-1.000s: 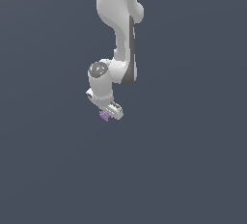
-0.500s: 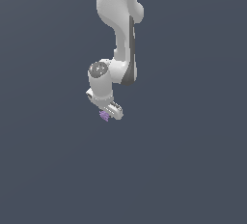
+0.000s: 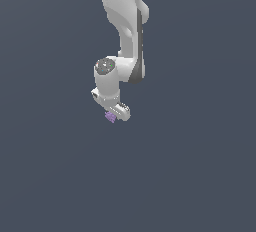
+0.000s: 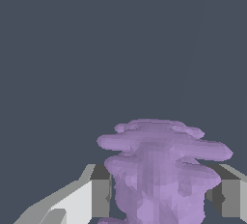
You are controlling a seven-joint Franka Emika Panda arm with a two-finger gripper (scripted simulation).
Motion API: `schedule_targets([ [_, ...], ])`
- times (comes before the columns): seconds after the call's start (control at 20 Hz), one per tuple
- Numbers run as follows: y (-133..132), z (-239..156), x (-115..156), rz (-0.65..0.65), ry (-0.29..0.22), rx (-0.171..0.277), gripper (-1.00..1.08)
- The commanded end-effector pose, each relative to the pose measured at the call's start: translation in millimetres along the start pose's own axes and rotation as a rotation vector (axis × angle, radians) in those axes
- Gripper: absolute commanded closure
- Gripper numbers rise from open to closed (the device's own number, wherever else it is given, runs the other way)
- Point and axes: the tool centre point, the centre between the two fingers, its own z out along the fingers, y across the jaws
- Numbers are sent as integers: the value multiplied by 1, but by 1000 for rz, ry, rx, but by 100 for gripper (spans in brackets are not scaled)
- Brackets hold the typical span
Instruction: Pick up the object and move it to a goal position.
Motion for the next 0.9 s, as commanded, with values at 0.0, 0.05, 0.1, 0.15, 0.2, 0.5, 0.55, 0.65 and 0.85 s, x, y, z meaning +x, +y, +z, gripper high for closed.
schedule_targets([
  [0.0,-5,-12,-6,-1,1,1,108],
  [0.05,-8,-18,-9,-1,1,1,108],
  [0.1,-11,-25,-12,-1,1,1,108],
  [0.15,-13,-32,-15,0,0,1,108],
  [0.2,-16,-39,-19,0,0,1,108],
  [0.5,-39,-94,-45,0,1,0,108],
  [0.55,-43,-105,-50,0,1,-1,108],
  [0.65,-52,-126,-60,1,2,-1,108],
  [0.85,-69,-169,-80,1,3,-2,108],
])
